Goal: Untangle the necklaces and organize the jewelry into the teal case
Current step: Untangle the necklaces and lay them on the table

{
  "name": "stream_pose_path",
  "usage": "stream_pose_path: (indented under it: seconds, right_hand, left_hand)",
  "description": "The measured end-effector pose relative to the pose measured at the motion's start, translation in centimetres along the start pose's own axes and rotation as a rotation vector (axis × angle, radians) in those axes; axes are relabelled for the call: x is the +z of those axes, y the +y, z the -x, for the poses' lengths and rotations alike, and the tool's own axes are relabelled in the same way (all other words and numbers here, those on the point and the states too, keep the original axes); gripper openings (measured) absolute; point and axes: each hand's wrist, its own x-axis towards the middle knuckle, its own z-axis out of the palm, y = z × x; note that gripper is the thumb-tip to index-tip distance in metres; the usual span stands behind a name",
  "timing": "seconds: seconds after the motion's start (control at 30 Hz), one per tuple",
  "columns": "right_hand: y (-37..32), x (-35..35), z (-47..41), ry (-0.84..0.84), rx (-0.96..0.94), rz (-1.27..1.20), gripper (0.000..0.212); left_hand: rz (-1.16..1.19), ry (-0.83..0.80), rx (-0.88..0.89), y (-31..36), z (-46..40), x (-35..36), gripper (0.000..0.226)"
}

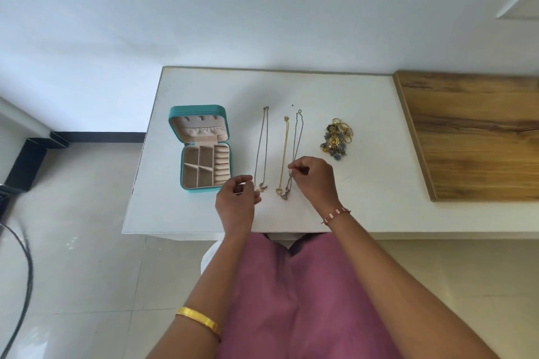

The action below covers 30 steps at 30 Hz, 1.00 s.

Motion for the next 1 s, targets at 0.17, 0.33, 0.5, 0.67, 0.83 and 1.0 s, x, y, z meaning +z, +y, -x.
stream_pose_path:
  seconds: [0.17, 0.33, 0.5, 0.67, 0.83, 1.0]
  right_hand:
    - [-0.9, 1.3, -1.9, 0.030, 0.010, 0.220, 0.016]
    - [-1.8, 2.6, -3.9, 0.010, 0.025, 0.520, 0.023]
    - [-3.1, 3.3, -4.8, -0.005, 0.181, 0.561, 0.017]
    - [-3.6, 3.7, -5.2, -0.047, 0.267, 0.495, 0.009]
    - [-2.8, 3.6, -4.7, -0.056, 0.214, 0.380, 0.035]
    - [-2.8, 2.6, -3.0, 0.008, 0.128, 0.051, 0.011]
  left_hand:
    - [0.015, -0.035, 0.023, 1.3, -1.1, 1.1, 0.013]
    - [0.039, -0.051, 0.010, 1.8, -2.1, 2.0, 0.015]
    - [0.070, -0.044, -0.015, 1.7, -2.5, 2.2, 0.018]
    - [0.090, -0.056, -0.032, 1.7, -2.3, 2.2, 0.015]
    - [0.110, -0.078, -0.064, 2.3, -2.4, 2.0, 0.016]
    - [0.045, -0.172, -0.169, 3.2, -3.8, 2.0, 0.019]
